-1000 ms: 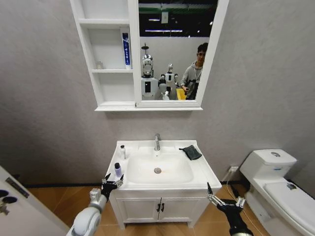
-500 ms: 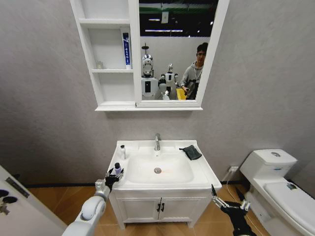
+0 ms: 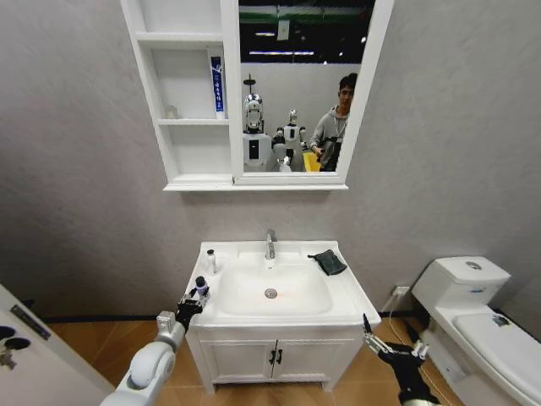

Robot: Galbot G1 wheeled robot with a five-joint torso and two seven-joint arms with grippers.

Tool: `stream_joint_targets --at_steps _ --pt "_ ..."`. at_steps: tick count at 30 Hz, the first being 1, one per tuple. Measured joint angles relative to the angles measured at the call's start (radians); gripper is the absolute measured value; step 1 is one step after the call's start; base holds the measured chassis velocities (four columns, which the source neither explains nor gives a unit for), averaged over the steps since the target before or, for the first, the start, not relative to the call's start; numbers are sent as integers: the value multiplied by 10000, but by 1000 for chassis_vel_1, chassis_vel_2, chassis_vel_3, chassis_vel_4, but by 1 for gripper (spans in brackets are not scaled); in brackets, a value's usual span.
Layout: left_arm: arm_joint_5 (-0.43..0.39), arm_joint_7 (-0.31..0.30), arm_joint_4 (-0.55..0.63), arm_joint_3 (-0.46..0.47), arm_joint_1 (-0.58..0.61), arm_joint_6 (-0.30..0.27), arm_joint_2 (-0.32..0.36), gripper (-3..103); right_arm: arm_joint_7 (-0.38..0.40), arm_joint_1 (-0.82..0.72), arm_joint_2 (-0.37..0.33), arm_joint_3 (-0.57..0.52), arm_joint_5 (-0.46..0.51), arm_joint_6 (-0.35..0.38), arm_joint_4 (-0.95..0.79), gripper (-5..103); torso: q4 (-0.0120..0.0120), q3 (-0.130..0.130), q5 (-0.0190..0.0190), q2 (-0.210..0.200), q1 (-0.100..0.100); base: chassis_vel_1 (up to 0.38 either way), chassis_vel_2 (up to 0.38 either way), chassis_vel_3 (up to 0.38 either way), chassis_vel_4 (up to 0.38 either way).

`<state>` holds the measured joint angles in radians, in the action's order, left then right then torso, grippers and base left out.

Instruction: Move facial cleanser and shampoo from washbasin to cabinet, then wipe washbasin with towel.

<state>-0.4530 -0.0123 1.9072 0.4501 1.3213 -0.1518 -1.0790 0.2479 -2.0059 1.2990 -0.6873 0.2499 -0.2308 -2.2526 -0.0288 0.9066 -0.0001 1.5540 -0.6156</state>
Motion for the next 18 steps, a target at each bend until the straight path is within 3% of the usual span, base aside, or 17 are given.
stream_joint_targets --at_steps 1,4,5,7,8,9,10,11,14,15,16,18 --pt "0 0 0 0 0 0 0 42 0 0 0 0 0 0 0 100 0 0 0 0 0 0 0 0 0" --pt "-1146 -486 1185 126 -1059 -641 1383 42 18 166 -29 74 22 43 46 100 -5 -1 4 0 1 0 0 0 0" --pt "-1146 -486 1185 126 -1059 -641 1383 42 18 166 -29 74 22 43 46 100 -5 -1 4 0 1 0 0 0 0" --pt "-2619 -1194 1495 -131 -2551 -1344 2657 42 28 278 -26 143 29 63 130 100 -3 0 0 0 0 0 0 0 0" --pt "-2619 -1194 1495 -131 -2551 -1344 2657 42 28 278 -26 143 29 63 130 100 -3 0 0 0 0 0 0 0 0" --pt "-3059 -1443 1491 -302 -3092 -1541 2981 42 28 308 -23 167 29 64 161 100 -3 0 0 0 0 0 0 0 0" --pt "-3867 -1903 1305 -801 -4370 -1904 3515 42 28 366 -19 196 27 66 212 100 -1 0 -1 0 0 0 0 0 0" --pt "-3867 -1903 1305 -801 -4370 -1904 3515 42 28 366 -19 196 27 66 212 100 -1 0 -1 0 0 0 0 0 0" --pt "-5224 -2637 -71 -3054 -8557 -2851 4120 42 32 470 11 215 72 84 246 100 -4 2 -5 -1 -1 0 0 0 0" --pt "-5464 -2761 -407 -3494 -9364 -3103 4121 42 38 477 22 211 114 92 244 100 -5 2 -4 -1 -2 0 0 0 0" --pt "-5464 -2761 -407 -3494 -9364 -3103 4121 42 38 477 22 211 114 92 244 100 -5 2 -4 -1 -2 0 0 0 0" --pt "-6196 -3148 -1889 -4942 -12185 -3984 3786 42 42 505 52 169 222 105 233 100 -5 1 5 -1 -2 0 0 0 0"
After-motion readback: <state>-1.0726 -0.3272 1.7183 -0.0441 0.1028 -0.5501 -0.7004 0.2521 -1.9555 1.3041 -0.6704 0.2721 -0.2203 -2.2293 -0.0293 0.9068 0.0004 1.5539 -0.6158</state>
